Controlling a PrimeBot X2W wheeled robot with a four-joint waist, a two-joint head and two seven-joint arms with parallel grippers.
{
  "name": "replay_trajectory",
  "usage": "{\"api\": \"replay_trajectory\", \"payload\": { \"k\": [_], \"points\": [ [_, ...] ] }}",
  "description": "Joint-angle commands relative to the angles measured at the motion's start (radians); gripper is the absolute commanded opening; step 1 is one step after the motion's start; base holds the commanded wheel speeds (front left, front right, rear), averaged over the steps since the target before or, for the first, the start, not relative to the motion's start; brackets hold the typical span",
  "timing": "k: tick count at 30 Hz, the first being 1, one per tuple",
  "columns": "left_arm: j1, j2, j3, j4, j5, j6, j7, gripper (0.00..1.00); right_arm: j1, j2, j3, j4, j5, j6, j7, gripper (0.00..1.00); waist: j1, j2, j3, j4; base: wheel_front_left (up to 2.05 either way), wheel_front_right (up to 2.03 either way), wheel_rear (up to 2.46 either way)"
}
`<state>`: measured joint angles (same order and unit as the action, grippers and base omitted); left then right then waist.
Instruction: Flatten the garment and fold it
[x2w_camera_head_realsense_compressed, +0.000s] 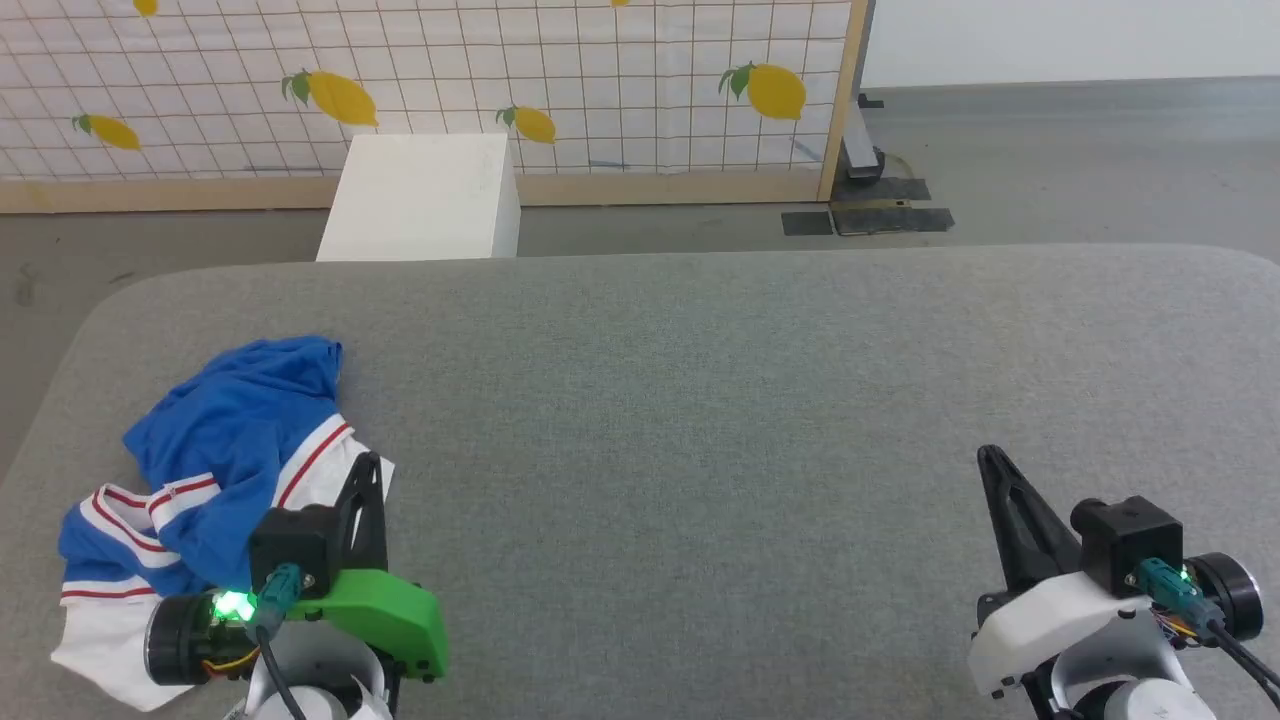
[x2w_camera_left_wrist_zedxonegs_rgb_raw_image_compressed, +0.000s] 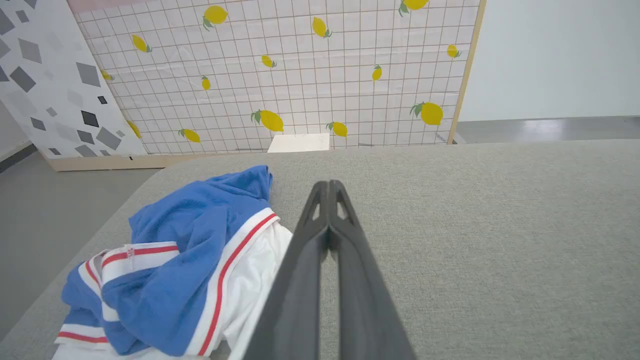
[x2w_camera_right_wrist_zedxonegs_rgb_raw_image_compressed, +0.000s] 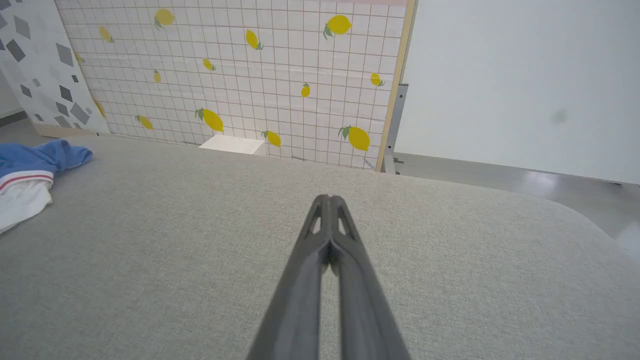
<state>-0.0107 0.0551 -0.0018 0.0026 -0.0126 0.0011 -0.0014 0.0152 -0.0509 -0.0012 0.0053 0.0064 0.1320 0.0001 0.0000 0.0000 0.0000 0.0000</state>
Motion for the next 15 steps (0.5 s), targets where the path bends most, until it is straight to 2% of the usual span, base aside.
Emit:
{"api": "replay_trajectory", "payload": {
  "k": [1,8,9,15],
  "points": [
    [0.011,-0.005,0.002,-0.003,0.013,-0.001,0.001,0.0,-0.015,0.001,0.001,-0.005,-0.006,-0.001,0.0,0.0,0.0,0.0,0.0,0.0,0.0,0.0,0.0],
    [0.011,-0.005,0.002,-0.003,0.013,-0.001,0.001,0.0,-0.015,0.001,0.001,-0.005,-0.006,-0.001,0.0,0.0,0.0,0.0,0.0,0.0,0.0,0.0,0.0],
    [0.0,0.0,0.0,0.0,0.0,0.0,0.0,1.0,0.0,0.0,0.0,0.0,0.0,0.0,0.0,1.0,0.0,0.0,0.0,0.0,0.0,0.0,0.0],
    [-0.001,0.0,-0.008,0.004,-0.011,0.004,-0.006,1.0,0.003,0.0,-0.004,0.006,0.011,0.0,-0.006,1.0,0.0,0.0,0.0,0.0,0.0,0.0,0.0]
  ]
}}
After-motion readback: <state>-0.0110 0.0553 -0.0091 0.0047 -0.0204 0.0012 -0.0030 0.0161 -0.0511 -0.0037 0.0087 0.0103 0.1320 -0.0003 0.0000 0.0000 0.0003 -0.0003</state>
